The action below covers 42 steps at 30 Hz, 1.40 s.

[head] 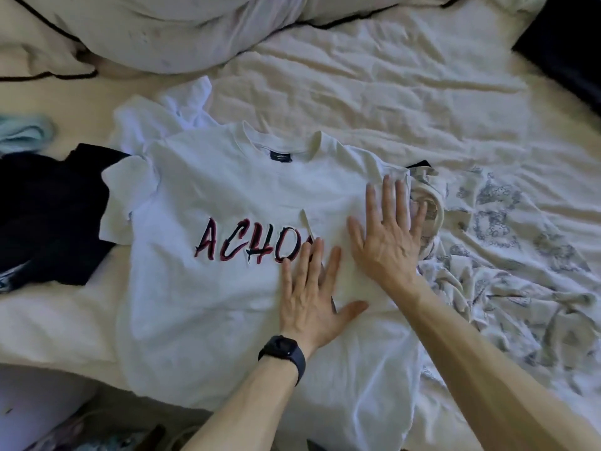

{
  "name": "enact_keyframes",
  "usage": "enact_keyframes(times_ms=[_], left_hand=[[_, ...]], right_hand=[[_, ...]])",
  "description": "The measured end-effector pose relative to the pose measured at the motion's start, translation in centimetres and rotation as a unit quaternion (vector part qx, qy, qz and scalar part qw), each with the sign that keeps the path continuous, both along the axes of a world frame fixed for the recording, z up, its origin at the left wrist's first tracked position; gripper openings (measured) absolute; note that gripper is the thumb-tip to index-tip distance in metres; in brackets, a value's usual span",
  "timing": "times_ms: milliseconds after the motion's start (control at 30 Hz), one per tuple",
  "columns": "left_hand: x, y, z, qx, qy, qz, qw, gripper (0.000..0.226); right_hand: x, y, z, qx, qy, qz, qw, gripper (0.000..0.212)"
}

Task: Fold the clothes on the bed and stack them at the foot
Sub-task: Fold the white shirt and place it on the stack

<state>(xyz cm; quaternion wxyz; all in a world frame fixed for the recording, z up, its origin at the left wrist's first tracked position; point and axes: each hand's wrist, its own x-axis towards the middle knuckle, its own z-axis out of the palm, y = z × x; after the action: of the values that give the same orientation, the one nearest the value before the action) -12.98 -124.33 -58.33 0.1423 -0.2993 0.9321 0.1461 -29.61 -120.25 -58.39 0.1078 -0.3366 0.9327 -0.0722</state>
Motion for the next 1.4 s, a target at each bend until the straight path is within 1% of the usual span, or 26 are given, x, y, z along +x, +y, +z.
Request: enact_keyframes(times_ms=[33, 100, 167, 200, 367, 433, 567, 633, 733, 800, 867, 933, 967, 1000, 1033, 1067, 1100, 1133, 1167, 1200, 1233, 1267, 1333, 1367, 1400], left_hand=[[0.0, -0.1, -0.1, 0.003, -0.005, 0.003, 1.000, 0.104], [0.0, -0.2, -0.4, 0.016, -0.021, -0.004, 1.000, 0.106], [0.0, -0.3, -0.9, 0.019, -0.044, -0.026, 0.999, 0.107], [-0.2, -0.4, -1.1, 0.022, -0.059, -0.034, 0.997, 0.108], [-0.7, -0.8, -1.3, 0.037, -0.112, -0.048, 0.992, 0.106], [-0.6, -1.4, -0.7, 0.049, -0.103, -0.061, 0.992, 0.101], [2.7, -4.7, 1.3, 0.058, -0.018, -0.111, 0.992, 0.076], [6.3, -8.0, 2.1, 0.050, 0.009, -0.084, 0.995, 0.070], [12.5, -14.1, 3.1, 0.031, 0.010, -0.059, 0.998, 0.066], [16.0, -18.4, 3.5, 0.040, 0.018, -0.013, 0.999, 0.065], [18.7, -22.4, 4.0, 0.028, 0.046, 0.070, 0.996, 0.067], [20.1, -26.2, 4.2, 0.011, 0.081, 0.161, 0.983, 0.069], [20.4, -28.0, 4.1, 0.028, 0.100, 0.219, 0.970, 0.070], [20.3, -29.8, 4.1, 0.071, 0.117, 0.281, 0.950, 0.072], [20.1, -31.4, 4.0, 0.130, 0.128, 0.341, 0.922, 0.074], [19.6, -33.0, 3.8, 0.187, 0.131, 0.387, 0.893, 0.075], [19.2, -34.3, 3.6, 0.230, 0.122, 0.413, 0.873, 0.076], [18.8, -35.3, 3.4, 0.258, 0.106, 0.422, 0.863, 0.073], [18.6, -36.1, 3.3, 0.275, 0.087, 0.419, 0.861, 0.066], [18.4, -36.7, 3.2, 0.288, 0.072, 0.411, 0.862, 0.052], [18.4, -36.9, 3.2, 0.297, 0.065, 0.401, 0.864, 0.037], [18.5, -37.2, 3.2, 0.303, 0.069, 0.393, 0.865, 0.026], [18.8, -37.6, 3.3, 0.308, 0.085, 0.376, 0.870, 0.022], [19.2, -37.8, 3.4, 0.315, 0.100, 0.380, 0.864, 0.020], [19.6, -37.9, 3.6, 0.331, 0.127, 0.397, 0.847, 0.018]], right_hand=[[0.8, 0.5, 0.1, -0.019, 0.005, 0.044, 0.999, 0.065], [0.9, 2.3, -0.6, 0.008, -0.013, 0.106, 0.994, 0.064], [-0.2, 4.0, -1.7, 0.067, -0.053, 0.100, 0.991, 0.066], [-0.7, 4.5, -2.3, 0.080, -0.062, 0.091, 0.991, 0.067], [-0.3, 4.2, -2.7, 0.100, -0.051, 0.080, 0.990, 0.069], [0.3, 3.9, -1.8, 0.115, -0.059, 0.051, 0.990, 0.068], [3.0, 2.8, 1.1, 0.137, -0.111, -0.042, 0.983, 0.065], [5.1, 1.8, 2.9, 0.115, -0.122, -0.041, 0.985, 0.062], [9.1, -0.8, 5.3, 0.068, -0.140, 0.009, 0.988, 0.059], [12.0, -4.2, 6.4, 0.048, -0.158, 0.049, 0.985, 0.059], [14.7, -8.8, 7.2, 0.033, -0.171, 0.088, 0.981, 0.059], [16.6, -14.1, 7.6, 0.013, -0.182, 0.117, 0.976, 0.059], [17.2, -17.0, 7.7, 0.009, -0.189, 0.126, 0.974, 0.061], [17.7, -19.8, 7.9, 0.007, -0.199, 0.130, 0.971, 0.063], [17.9, -22.6, 8.0, 0.003, -0.213, 0.128, 0.969, 0.066], [18.0, -25.3, 8.2, -0.006, -0.227, 0.123, 0.966, 0.070], [18.0, -28.0, 8.3, -0.016, -0.239, 0.114, 0.964, 0.074], [17.9, -30.5, 8.3, -0.024, -0.249, 0.103, 0.963, 0.079], [17.7, -32.8, 8.3, -0.023, -0.259, 0.093, 0.961, 0.084], [17.5, -35.0, 8.3, -0.002, -0.265, 0.090, 0.960, 0.089], [17.1, -36.8, 8.3, 0.045, -0.257, 0.099, 0.960, 0.092], [16.7, -38.6, 8.1, 0.117, -0.231, 0.118, 0.959, 0.093], [15.9, -41.5, 7.9, 0.267, -0.184, 0.139, 0.936, 0.082], [15.6, -42.6, 8.0, 0.313, -0.183, 0.141, 0.921, 0.072], [15.3, -43.6, 8.1, 0.326, -0.197, 0.148, 0.913, 0.057]])
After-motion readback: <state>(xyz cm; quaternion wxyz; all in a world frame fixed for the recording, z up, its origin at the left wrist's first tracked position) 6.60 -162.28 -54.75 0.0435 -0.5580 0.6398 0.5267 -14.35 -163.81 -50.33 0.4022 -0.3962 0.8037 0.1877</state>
